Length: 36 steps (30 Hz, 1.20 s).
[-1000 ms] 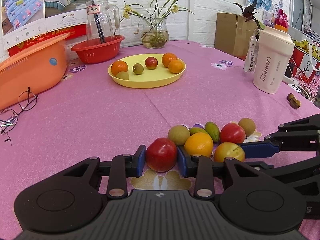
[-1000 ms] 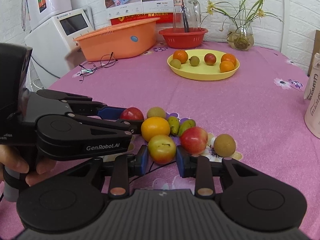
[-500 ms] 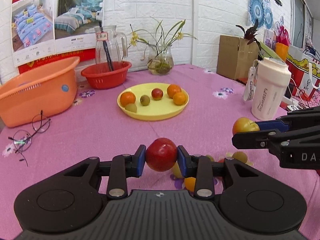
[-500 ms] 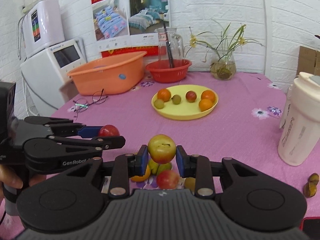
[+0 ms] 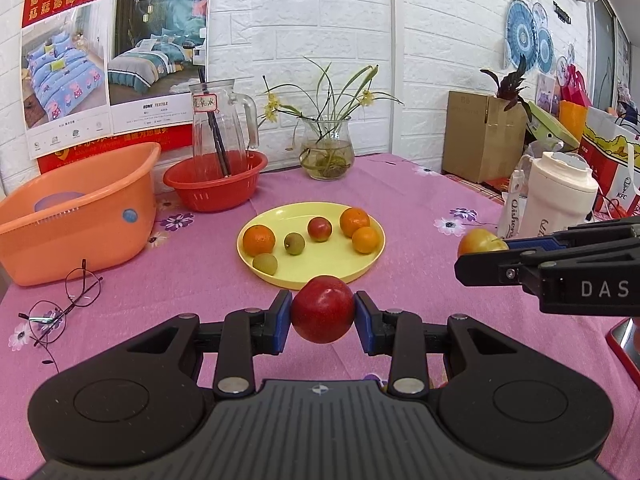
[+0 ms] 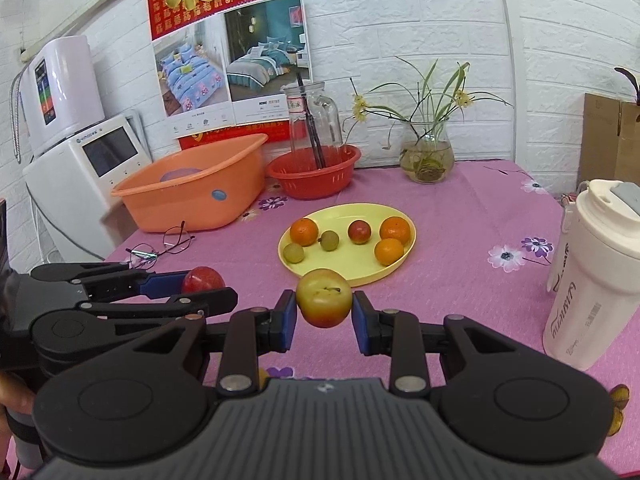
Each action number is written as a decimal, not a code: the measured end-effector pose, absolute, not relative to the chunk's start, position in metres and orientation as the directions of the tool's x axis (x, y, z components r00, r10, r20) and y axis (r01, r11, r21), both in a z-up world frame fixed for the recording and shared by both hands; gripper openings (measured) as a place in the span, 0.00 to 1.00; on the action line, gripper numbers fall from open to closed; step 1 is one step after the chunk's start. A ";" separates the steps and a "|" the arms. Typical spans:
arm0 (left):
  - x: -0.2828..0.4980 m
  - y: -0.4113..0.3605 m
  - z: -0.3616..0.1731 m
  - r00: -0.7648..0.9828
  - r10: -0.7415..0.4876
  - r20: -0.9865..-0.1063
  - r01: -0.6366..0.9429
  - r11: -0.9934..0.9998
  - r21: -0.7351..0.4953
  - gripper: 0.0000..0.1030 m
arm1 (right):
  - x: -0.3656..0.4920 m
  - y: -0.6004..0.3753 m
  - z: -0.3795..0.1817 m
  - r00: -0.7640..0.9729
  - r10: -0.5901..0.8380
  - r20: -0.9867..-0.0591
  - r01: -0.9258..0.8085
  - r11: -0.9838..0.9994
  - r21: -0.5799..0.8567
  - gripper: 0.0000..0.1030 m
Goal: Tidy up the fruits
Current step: 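Carry both apples over the yellow plate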
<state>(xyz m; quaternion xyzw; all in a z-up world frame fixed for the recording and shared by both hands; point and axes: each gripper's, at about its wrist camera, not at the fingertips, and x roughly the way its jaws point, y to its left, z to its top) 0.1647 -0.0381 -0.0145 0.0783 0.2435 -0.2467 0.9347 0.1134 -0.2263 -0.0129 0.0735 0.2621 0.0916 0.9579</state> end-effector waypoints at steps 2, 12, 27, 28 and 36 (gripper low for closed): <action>0.169 -0.040 -0.015 0.759 -0.424 -0.495 0.498 0.867 0.020 0.30 | 0.118 -0.227 -0.012 0.845 0.213 -0.491 -0.135 0.973 0.189 0.74; 0.200 -0.047 -0.012 0.760 -0.411 -0.503 0.476 0.879 0.001 0.30 | 0.142 -0.238 -0.004 0.849 0.215 -0.482 -0.118 0.968 0.223 0.74; 0.248 -0.066 -0.013 0.746 -0.391 -0.539 0.445 0.895 -0.032 0.30 | 0.185 -0.255 -0.016 0.851 0.170 -0.497 -0.070 0.975 0.213 0.74; 0.251 -0.067 -0.015 0.743 -0.391 -0.543 0.444 0.895 -0.037 0.30 | 0.187 -0.257 -0.018 0.848 0.170 -0.502 -0.066 0.974 0.219 0.74; 0.266 -0.077 -0.030 0.723 -0.380 -0.578 0.442 0.896 -0.036 0.30 | 0.203 -0.264 -0.028 0.832 0.174 -0.526 -0.040 0.966 0.256 0.74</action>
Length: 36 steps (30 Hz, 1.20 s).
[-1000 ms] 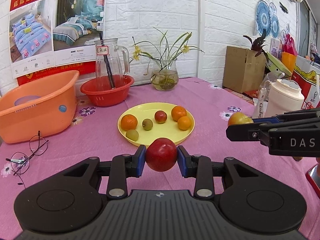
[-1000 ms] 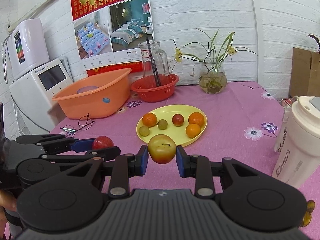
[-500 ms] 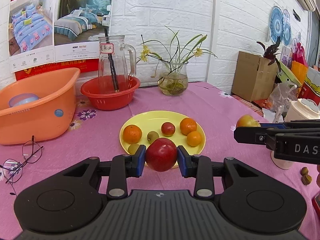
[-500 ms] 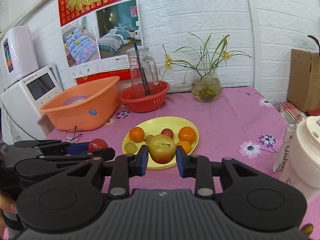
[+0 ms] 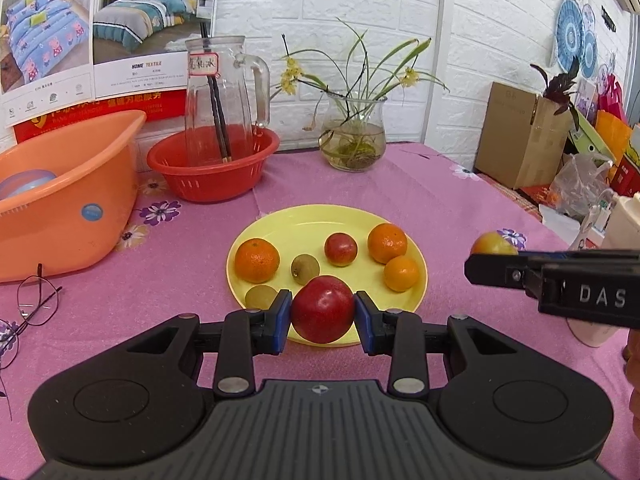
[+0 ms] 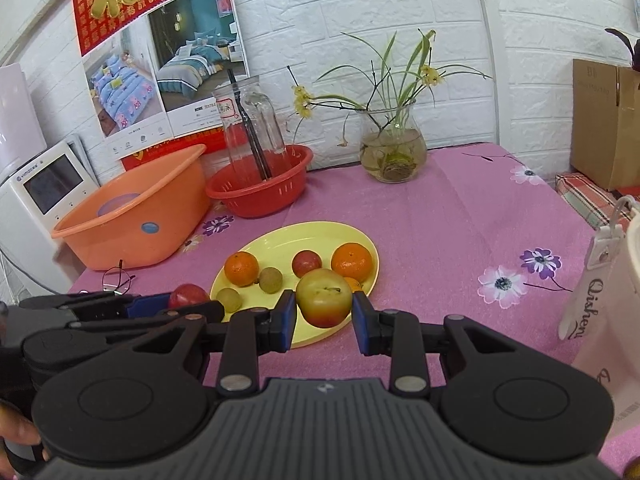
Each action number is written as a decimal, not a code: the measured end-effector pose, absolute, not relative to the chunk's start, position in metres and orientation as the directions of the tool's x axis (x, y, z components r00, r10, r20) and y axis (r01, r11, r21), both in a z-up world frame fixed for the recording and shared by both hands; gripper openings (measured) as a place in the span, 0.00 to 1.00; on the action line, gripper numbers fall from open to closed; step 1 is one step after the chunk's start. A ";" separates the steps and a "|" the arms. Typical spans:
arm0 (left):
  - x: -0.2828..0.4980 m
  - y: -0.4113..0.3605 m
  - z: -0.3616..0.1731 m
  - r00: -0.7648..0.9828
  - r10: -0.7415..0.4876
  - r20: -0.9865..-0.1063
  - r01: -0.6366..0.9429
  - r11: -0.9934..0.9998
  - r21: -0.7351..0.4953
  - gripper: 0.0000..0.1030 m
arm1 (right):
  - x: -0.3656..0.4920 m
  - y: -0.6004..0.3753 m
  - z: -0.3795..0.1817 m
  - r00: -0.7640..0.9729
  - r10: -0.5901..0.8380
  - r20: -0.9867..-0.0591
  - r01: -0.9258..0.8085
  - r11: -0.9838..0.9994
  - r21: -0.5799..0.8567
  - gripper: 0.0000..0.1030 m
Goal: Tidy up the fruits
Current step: 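Carry both apples over the yellow plate, then lower both apples onto the yellow plate and open both grippers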
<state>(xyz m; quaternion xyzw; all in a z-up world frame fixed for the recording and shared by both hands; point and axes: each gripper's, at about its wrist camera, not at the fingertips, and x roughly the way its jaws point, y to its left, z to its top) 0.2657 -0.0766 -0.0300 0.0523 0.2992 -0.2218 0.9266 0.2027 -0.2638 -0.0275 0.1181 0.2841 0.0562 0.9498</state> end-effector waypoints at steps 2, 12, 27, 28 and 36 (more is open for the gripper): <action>0.269 -0.081 -0.035 0.718 -0.369 -0.591 0.442 0.897 -0.022 0.30 | 0.209 -0.263 -0.028 0.829 0.176 -0.530 -0.040 0.965 0.258 0.74; 0.282 -0.088 -0.042 0.709 -0.354 -0.610 0.446 0.895 0.000 0.30 | 0.230 -0.254 -0.036 0.820 0.173 -0.546 -0.051 0.971 0.232 0.74; 0.296 -0.098 -0.055 0.686 -0.366 -0.629 0.479 0.878 0.011 0.30 | 0.257 -0.241 -0.044 0.803 0.195 -0.563 -0.076 0.971 0.228 0.74; 0.297 -0.098 -0.056 0.685 -0.365 -0.631 0.479 0.878 0.011 0.30 | 0.258 -0.240 -0.045 0.801 0.196 -0.566 -0.076 0.971 0.227 0.74; 0.302 -0.101 -0.063 0.677 -0.361 -0.642 0.488 0.872 0.024 0.30 | 0.267 -0.237 -0.053 0.784 0.213 -0.583 -0.087 0.968 0.237 0.74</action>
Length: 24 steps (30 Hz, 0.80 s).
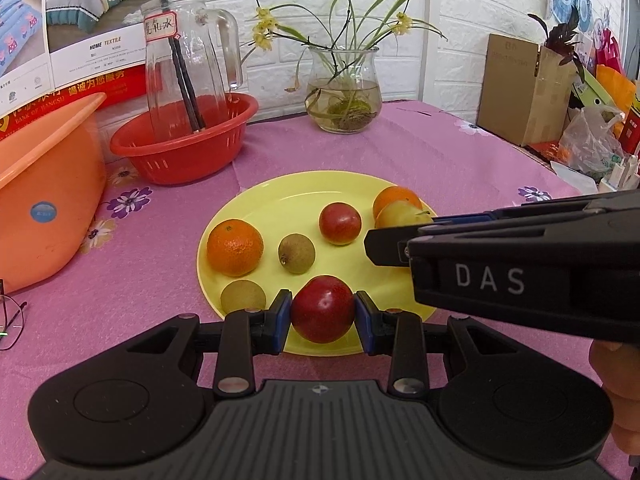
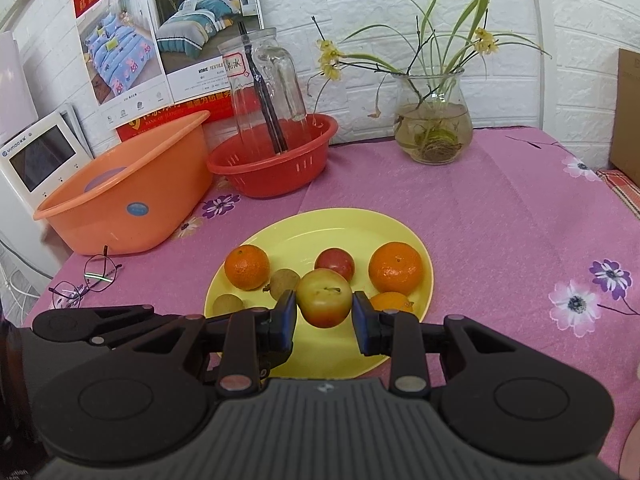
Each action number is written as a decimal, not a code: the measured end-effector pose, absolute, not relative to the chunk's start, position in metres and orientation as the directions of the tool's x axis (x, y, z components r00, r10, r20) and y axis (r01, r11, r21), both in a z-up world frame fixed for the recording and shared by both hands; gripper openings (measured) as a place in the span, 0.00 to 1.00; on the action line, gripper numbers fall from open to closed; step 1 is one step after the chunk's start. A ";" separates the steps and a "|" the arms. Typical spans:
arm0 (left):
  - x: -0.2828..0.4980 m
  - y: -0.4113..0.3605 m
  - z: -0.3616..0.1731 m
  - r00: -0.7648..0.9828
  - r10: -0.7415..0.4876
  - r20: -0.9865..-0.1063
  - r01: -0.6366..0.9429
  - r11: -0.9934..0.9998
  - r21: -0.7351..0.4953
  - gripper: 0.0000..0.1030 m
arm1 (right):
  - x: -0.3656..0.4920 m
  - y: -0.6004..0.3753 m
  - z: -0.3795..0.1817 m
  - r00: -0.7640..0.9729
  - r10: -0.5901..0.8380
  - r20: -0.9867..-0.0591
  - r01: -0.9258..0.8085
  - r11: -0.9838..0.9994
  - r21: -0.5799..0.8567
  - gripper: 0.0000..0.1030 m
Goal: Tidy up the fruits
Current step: 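Lower both apples onto the yellow plate and open both grippers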
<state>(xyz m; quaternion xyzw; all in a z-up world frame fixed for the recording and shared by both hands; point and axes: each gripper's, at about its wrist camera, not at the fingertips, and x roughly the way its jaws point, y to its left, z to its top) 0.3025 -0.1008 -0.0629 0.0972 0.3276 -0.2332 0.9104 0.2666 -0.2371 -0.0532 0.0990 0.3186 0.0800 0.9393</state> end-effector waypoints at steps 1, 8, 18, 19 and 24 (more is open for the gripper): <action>0.304 -0.100 -0.064 0.675 -0.361 -0.643 0.487 0.873 0.021 0.30 | 0.267 -0.237 -0.054 0.782 0.216 -0.584 -0.090 0.967 0.238 0.74; 0.308 -0.100 -0.067 0.672 -0.358 -0.648 0.484 0.875 0.019 0.31 | 0.272 -0.234 -0.059 0.772 0.222 -0.596 -0.092 0.966 0.240 0.74; 0.310 -0.100 -0.071 0.669 -0.354 -0.654 0.482 0.876 0.019 0.31 | 0.276 -0.234 -0.066 0.760 0.226 -0.609 -0.089 0.965 0.247 0.74; 0.310 -0.100 -0.071 0.669 -0.354 -0.654 0.482 0.876 0.018 0.31 | 0.277 -0.234 -0.066 0.759 0.227 -0.610 -0.088 0.965 0.248 0.74; 0.309 -0.100 -0.072 0.672 -0.354 -0.650 0.484 0.875 0.024 0.31 | 0.278 -0.235 -0.070 0.749 0.230 -0.622 -0.080 0.962 0.259 0.74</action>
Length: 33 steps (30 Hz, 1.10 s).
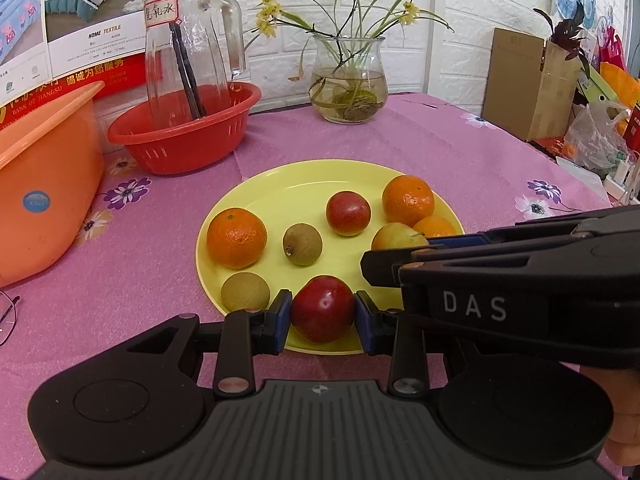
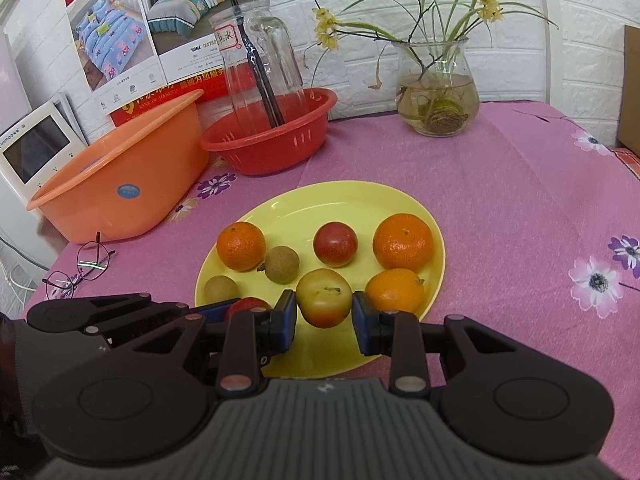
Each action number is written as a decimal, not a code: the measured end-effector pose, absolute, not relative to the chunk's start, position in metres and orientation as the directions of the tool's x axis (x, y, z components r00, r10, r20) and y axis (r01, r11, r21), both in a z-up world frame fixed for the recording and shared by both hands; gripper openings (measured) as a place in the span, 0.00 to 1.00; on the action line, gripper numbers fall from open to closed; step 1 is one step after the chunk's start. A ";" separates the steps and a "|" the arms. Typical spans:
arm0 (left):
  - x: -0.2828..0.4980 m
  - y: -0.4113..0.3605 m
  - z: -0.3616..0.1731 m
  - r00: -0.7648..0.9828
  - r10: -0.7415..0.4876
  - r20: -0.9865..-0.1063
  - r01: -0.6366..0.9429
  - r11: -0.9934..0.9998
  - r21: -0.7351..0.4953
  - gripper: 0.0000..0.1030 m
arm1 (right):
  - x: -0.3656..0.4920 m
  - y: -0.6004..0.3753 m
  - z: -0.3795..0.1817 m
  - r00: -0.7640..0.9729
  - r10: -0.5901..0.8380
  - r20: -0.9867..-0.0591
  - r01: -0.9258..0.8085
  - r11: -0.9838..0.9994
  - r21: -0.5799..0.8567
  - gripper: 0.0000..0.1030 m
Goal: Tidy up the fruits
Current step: 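Lower both apples onto the yellow plate and open both grippers, then move both open tools back to the fruit cluster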
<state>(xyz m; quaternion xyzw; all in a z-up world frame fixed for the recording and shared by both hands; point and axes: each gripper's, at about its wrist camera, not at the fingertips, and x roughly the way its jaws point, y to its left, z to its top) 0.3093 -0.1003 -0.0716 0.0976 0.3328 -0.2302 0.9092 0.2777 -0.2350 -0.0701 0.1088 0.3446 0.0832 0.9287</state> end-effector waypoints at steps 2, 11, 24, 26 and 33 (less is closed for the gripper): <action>0.310 -0.100 -0.072 0.673 -0.354 -0.650 0.482 0.876 0.021 0.31 | 0.278 -0.235 -0.071 0.747 0.229 -0.624 -0.077 0.962 0.261 0.74; 0.305 -0.099 -0.069 0.686 -0.354 -0.636 0.471 0.882 0.017 0.38 | 0.275 -0.238 -0.066 0.755 0.238 -0.611 -0.073 0.957 0.281 0.74; 0.279 -0.085 -0.044 0.720 -0.369 -0.588 0.468 0.884 0.017 0.39 | 0.251 -0.241 -0.044 0.786 0.223 -0.577 -0.065 0.957 0.281 0.74; 0.274 -0.082 -0.040 0.722 -0.371 -0.584 0.464 0.886 0.012 0.39 | 0.245 -0.242 -0.040 0.790 0.220 -0.573 -0.065 0.958 0.278 0.74; 0.249 -0.070 -0.028 0.739 -0.382 -0.555 0.465 0.885 0.009 0.45 | 0.218 -0.241 -0.026 0.805 0.217 -0.553 -0.082 0.962 0.259 0.74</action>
